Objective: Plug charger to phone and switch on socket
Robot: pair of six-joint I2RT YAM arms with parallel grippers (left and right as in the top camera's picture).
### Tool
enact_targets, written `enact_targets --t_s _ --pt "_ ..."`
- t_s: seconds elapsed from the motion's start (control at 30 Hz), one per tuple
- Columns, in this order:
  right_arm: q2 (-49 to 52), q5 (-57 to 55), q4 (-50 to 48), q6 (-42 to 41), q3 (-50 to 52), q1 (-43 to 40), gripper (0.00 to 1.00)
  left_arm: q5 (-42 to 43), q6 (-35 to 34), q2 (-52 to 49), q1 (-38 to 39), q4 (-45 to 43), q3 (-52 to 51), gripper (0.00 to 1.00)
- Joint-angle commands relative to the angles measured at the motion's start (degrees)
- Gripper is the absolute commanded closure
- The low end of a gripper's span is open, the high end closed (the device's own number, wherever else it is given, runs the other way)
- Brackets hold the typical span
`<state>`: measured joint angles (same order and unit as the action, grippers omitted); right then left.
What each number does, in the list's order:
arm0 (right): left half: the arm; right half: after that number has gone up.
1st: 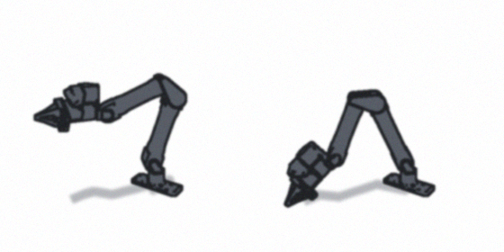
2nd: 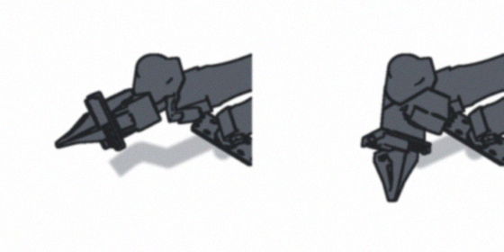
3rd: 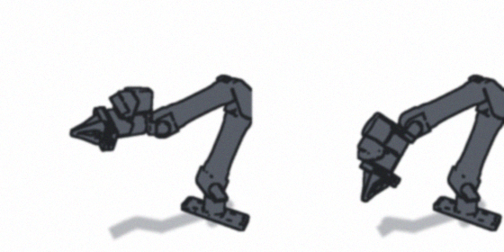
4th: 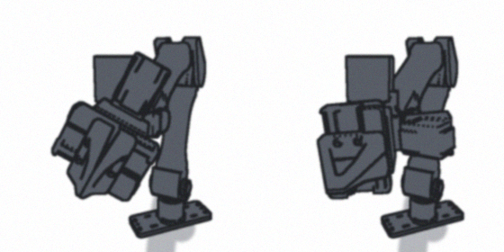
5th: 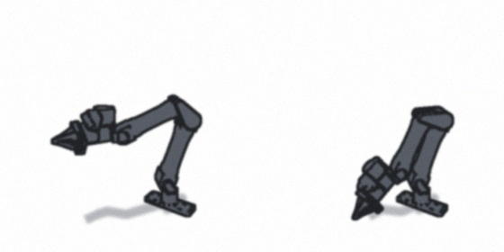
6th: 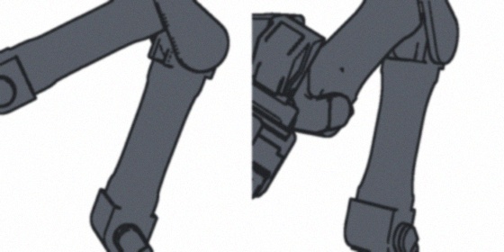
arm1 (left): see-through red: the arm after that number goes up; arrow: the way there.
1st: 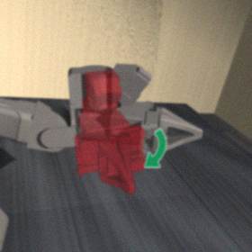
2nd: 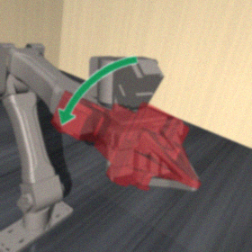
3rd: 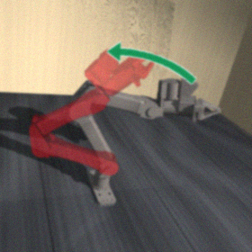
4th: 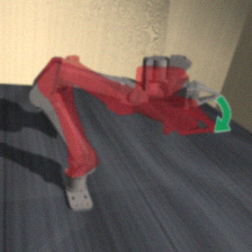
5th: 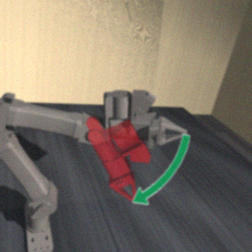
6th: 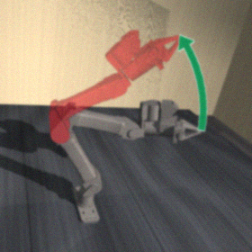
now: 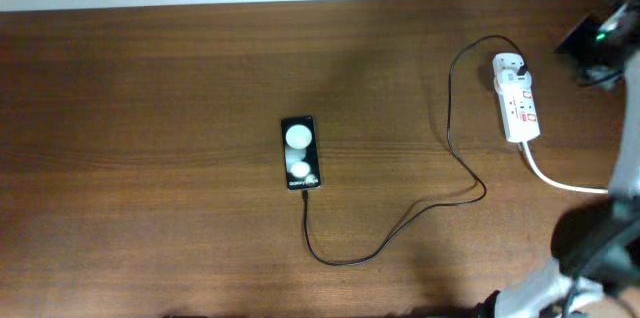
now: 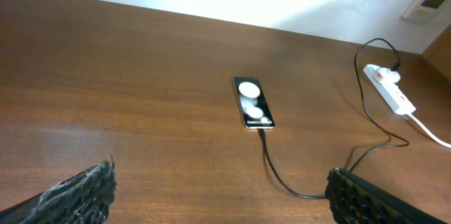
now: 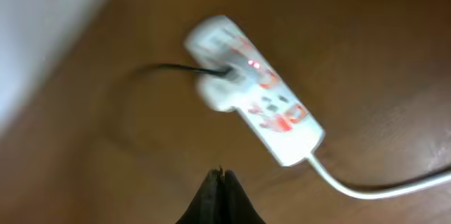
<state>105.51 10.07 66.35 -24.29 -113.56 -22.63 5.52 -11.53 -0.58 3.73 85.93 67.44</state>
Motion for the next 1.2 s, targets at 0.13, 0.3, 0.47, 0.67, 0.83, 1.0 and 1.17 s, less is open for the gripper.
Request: enact_targets --t_s 0.13,0.3,0.47,0.67,0.83,1.0,1.17 --pt "-28.8 23.6 -14.8 -6.6 -1.2 0.2 0.96 -0.4 0.7 0.2 -0.2 -0.3 0.2 0.01" --pt "-39.9 24.3 -32.9 -16.7 -1.2 0.2 0.95 -0.4 0.7 0.2 -0.2 -0.3 0.2 0.01" --pt "-44.4 24.2 -28.4 -11.9 -1.1 9.2 0.94 -0.4 0.7 0.2 -0.2 0.0 0.2 0.01" --pt "-53.3 7.8 -23.5 1.6 2.6 30.3 0.90 -0.8 0.7 0.2 -0.2 3.7 0.2 0.01" --pt "-70.5 0.8 -33.8 1.6 23.6 34.0 0.87 -2.2 0.7 0.2 -0.2 -10.9 -5.4 0.01" --pt "-83.1 0.8 -41.8 1.4 35.9 34.0 0.87 -2.2 0.7 0.2 -0.2 -32.2 -23.3 0.01" --pt "-89.8 0.8 -41.7 1.4 36.6 33.9 0.88 -2.2 0.8 0.2 -0.2 -62.3 -48.9 0.01"
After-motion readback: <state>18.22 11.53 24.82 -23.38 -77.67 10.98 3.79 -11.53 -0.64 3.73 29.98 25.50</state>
